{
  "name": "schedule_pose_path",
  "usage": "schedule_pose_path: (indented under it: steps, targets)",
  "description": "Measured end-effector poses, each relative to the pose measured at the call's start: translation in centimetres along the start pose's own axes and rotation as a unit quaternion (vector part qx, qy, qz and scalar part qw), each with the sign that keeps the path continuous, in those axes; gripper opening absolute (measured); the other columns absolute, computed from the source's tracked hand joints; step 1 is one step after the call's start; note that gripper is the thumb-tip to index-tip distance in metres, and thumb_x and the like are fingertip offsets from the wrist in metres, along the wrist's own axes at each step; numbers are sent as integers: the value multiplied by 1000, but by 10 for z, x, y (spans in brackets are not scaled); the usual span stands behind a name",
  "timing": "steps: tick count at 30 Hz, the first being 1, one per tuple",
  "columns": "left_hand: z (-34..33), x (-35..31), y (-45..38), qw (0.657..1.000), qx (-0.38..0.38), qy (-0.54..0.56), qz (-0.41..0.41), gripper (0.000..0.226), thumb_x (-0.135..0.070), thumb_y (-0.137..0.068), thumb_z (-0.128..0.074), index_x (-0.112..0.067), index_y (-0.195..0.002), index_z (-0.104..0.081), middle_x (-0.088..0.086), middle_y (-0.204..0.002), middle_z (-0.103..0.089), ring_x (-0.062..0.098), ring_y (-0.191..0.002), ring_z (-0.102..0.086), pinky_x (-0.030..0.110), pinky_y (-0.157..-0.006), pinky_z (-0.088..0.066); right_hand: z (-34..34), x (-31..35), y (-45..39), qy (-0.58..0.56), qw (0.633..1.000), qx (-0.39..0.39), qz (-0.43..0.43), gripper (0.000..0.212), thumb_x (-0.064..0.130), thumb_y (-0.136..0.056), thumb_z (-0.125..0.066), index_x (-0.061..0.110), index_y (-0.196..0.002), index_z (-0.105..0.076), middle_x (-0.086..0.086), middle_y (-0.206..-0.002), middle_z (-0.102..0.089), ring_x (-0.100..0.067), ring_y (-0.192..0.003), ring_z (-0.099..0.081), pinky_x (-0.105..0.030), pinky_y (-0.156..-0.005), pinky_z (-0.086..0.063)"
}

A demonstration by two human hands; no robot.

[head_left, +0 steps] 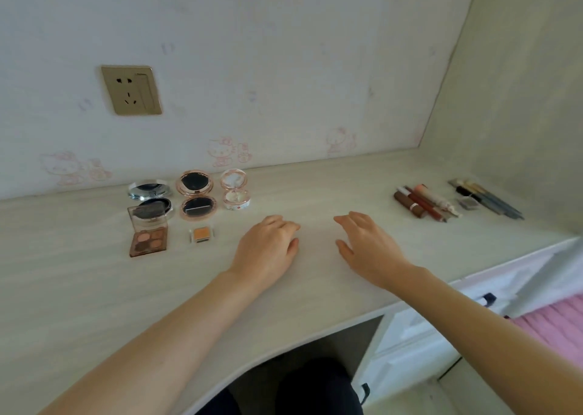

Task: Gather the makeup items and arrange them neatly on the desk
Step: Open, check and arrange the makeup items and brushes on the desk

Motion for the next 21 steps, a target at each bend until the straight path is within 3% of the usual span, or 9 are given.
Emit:
schedule_pose_path:
  steps: [8,12,16,21]
  targets:
    - [-56,-97,-54,996,5,55,-76,34,-23,-94,-50,-15,-126,-61,2,-126,-61,17,-126,-45,28,-99,-37,34,-119,33,53,995,-16,-88,48,29,-96,-49,13,-141,-40,-6,-142,-46,-23,-134,-36,-33,-104,-35]
    - [-81,-139,-87,992,-3,70,-107,28,-21,-90,-53,-13,-112,-68,4,-112,-68,23,-115,-52,34,-92,-46,49,-176,42,68,988,-21,-134,45,28,-96,-48,12,-138,-42,-7,-139,-48,-25,-130,-40,-37,-100,-42]
    - [-101,-175,-122,988,-5,78,-134,22,-20,-87,-54,-12,-99,-71,5,-102,-70,26,-107,-54,38,-84,-49,56,-233,42,71,983,-6,-170,48,25,-97,-47,12,-142,-38,-9,-146,-41,-27,-136,-33,-40,-107,-36]
    - [-128,-209,-170,986,13,100,-132,22,-19,-91,-51,-15,-100,-70,0,-105,-68,22,-106,-51,34,-78,-46,61,-290,33,83,972,8,-221,39,27,-96,-46,11,-131,-50,-11,-128,-54,-30,-123,-44,-44,-95,-47]
Point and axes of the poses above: each hand's wrist, its own y-axis away from the middle knuckle, its own z-axis out of the back of the hand, x = y × z, the point moved 7 cm from there along -y, towards the middle knuckle
